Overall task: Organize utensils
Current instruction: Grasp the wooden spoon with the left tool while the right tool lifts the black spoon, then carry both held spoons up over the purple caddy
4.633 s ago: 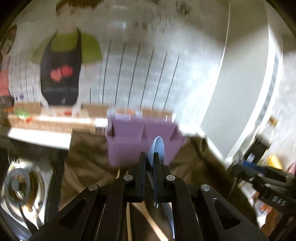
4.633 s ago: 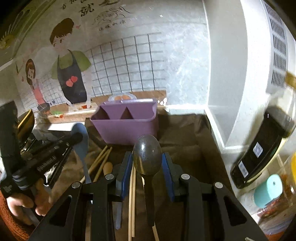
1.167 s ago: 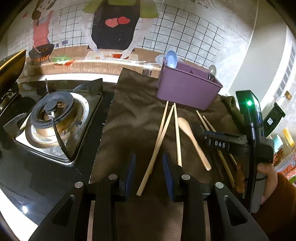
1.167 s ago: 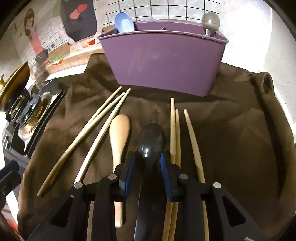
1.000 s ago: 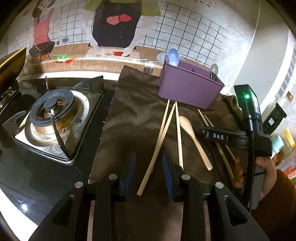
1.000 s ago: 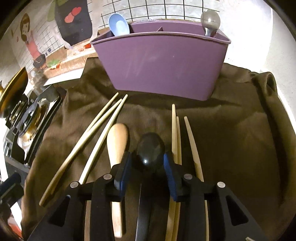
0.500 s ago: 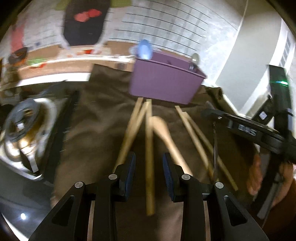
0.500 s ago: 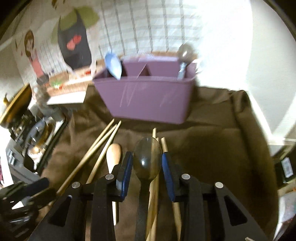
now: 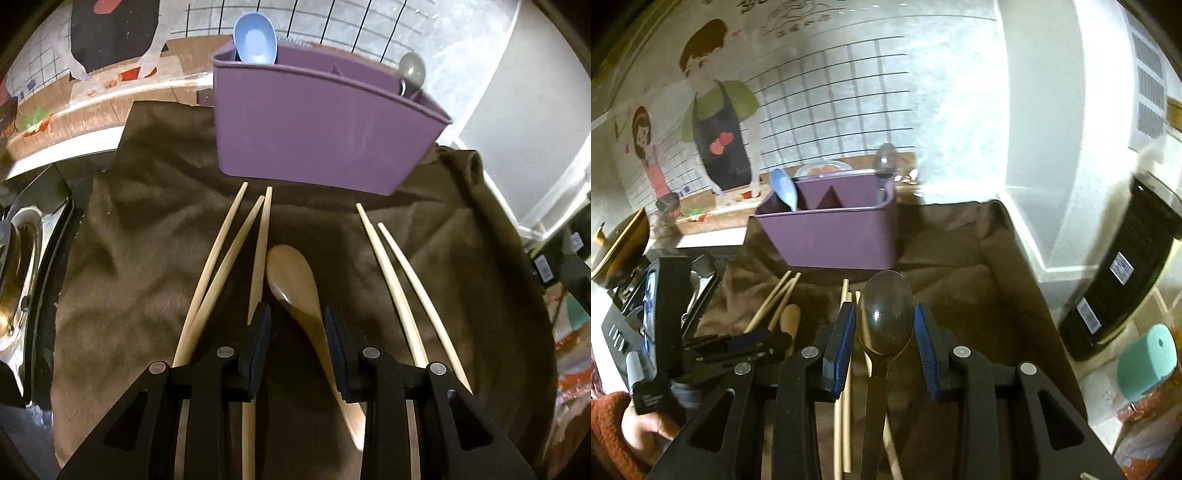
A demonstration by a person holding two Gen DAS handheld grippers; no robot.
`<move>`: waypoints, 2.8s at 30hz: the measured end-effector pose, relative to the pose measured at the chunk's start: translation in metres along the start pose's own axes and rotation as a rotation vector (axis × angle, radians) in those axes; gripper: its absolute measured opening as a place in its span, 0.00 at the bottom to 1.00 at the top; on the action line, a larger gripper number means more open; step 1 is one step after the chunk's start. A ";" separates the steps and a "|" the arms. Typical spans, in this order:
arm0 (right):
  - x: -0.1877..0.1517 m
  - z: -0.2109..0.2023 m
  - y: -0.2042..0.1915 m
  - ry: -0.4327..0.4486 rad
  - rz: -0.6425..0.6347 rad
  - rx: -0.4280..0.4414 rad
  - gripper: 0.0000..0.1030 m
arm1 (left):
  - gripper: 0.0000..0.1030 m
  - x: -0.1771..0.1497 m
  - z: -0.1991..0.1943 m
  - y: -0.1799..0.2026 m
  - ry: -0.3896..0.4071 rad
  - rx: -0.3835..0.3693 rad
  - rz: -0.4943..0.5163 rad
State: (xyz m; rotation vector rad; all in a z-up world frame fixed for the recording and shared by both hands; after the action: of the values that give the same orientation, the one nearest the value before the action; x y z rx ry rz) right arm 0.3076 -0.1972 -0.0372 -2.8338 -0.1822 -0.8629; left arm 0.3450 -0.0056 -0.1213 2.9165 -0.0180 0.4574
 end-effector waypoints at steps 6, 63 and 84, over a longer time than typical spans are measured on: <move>-0.001 0.002 0.006 0.000 0.010 -0.010 0.29 | 0.31 0.015 0.014 0.004 0.006 0.034 -0.010; 0.088 -0.084 -0.061 0.236 -0.136 -0.035 0.29 | 0.30 0.026 -0.222 -0.004 0.600 -0.111 0.144; 0.194 0.012 -0.039 0.318 -0.070 -0.080 0.29 | 0.31 0.148 -0.128 -0.001 0.834 0.074 0.079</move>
State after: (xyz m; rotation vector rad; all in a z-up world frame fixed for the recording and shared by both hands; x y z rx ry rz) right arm 0.4676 -0.1439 0.0676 -2.7252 -0.2077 -1.3476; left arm 0.4471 0.0218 0.0436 2.5570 0.0023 1.6555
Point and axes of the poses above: each gripper's, at about its wrist camera, not at the fingertips, and z roughly the way its jaws point, y to its right, x to its top, the point moved 1 cm from there along z, roughly the way its jaws point, and after that the axes turned 13 degrees about -y, right-handed, at the moved point
